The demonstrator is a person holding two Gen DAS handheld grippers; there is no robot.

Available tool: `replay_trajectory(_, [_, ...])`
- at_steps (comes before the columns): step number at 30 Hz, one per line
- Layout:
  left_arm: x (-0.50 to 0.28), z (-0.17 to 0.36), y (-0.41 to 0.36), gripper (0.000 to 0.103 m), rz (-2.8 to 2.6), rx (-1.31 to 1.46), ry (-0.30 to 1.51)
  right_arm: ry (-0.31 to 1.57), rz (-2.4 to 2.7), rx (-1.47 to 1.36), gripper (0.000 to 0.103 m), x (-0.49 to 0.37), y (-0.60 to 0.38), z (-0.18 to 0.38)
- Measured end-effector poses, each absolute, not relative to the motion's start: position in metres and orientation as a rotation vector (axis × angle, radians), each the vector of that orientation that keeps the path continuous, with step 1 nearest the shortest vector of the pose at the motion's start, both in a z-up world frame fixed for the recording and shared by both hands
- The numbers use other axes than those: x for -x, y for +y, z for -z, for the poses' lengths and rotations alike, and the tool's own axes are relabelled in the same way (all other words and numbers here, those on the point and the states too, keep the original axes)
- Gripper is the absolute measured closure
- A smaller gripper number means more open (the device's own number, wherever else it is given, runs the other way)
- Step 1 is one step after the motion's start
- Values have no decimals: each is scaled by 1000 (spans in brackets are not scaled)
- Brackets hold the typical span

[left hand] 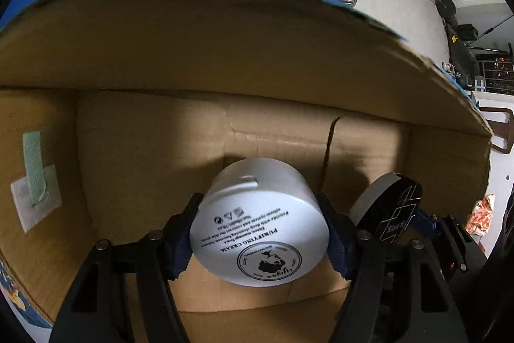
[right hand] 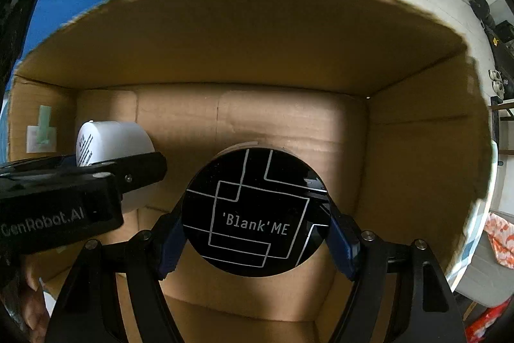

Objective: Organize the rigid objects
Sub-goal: 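Carry both jars into the cardboard box and open both tools to release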

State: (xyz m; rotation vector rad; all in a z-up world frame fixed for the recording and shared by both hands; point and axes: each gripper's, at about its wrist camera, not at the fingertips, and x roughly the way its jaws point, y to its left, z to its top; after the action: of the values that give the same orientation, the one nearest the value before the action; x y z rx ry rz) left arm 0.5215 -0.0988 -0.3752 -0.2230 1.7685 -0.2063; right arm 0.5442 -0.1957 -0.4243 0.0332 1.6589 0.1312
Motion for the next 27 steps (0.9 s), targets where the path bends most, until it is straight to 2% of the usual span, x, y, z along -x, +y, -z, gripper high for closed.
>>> replay_trajectory(11, [-521, 370, -106, 37, 209, 194, 1798, 1681, -121, -38, 25, -552, -200, 442])
replay_trajectory(15, [-520, 365, -104, 33, 201, 201, 1819, 1707, -123, -54, 25, -558, -210, 448])
replay_trajectory(21, [-507, 346, -97, 32, 202, 233, 1820, 1702, -118, -68, 19, -558, -208, 441])
replay_trajectory(27, [-483, 303, -91, 20, 210, 157, 1758, 1690, -128, -80, 13, -546, -212, 422])
